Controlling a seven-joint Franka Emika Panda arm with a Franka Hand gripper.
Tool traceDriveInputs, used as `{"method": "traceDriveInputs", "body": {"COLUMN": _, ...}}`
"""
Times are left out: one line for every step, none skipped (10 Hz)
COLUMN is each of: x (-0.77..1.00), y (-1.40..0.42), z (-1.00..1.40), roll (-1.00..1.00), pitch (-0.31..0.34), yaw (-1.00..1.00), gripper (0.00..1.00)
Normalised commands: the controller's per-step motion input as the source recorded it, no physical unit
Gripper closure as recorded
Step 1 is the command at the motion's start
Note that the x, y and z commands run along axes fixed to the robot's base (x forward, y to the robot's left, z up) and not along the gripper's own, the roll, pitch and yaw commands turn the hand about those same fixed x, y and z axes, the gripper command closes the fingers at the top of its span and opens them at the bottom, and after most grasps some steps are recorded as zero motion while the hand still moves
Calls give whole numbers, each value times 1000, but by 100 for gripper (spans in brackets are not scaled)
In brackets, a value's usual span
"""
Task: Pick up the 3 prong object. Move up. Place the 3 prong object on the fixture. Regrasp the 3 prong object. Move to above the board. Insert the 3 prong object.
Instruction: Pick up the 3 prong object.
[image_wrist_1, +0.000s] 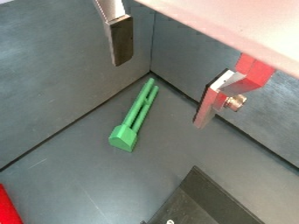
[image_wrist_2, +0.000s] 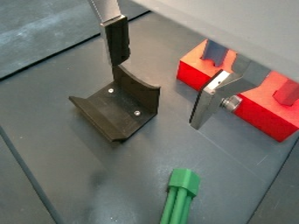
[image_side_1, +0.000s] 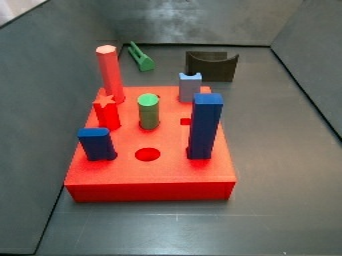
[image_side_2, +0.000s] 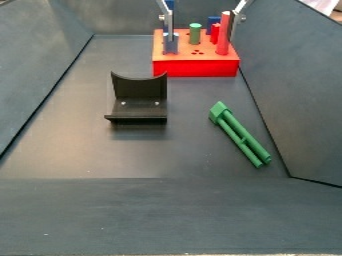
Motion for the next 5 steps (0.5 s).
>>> {"method": "traceDriveInputs", "body": {"x": 0, "y": 69, "z": -246, "roll": 0, "pitch": -79, "yaw": 0, "gripper": 0}}
{"method": "traceDriveInputs", "body": {"x": 6, "y": 157, "z": -794, "roll": 84, "pitch": -90, "yaw": 594, "gripper": 0}}
{"method": "traceDriveInputs", "body": {"x": 11, "y": 174, "z": -863, "roll": 9, "pitch": -30, "yaw": 826, "gripper": 0}}
{"method": "traceDriveInputs", "body": {"x": -177, "y": 37, "z": -900, "roll": 9, "pitch": -130, "yaw": 1000, "gripper": 0}}
{"method": "traceDriveInputs", "body": {"x": -183, "y": 37, "z": -897, "roll": 4, "pitch": -134, "yaw": 1000, "gripper": 0}}
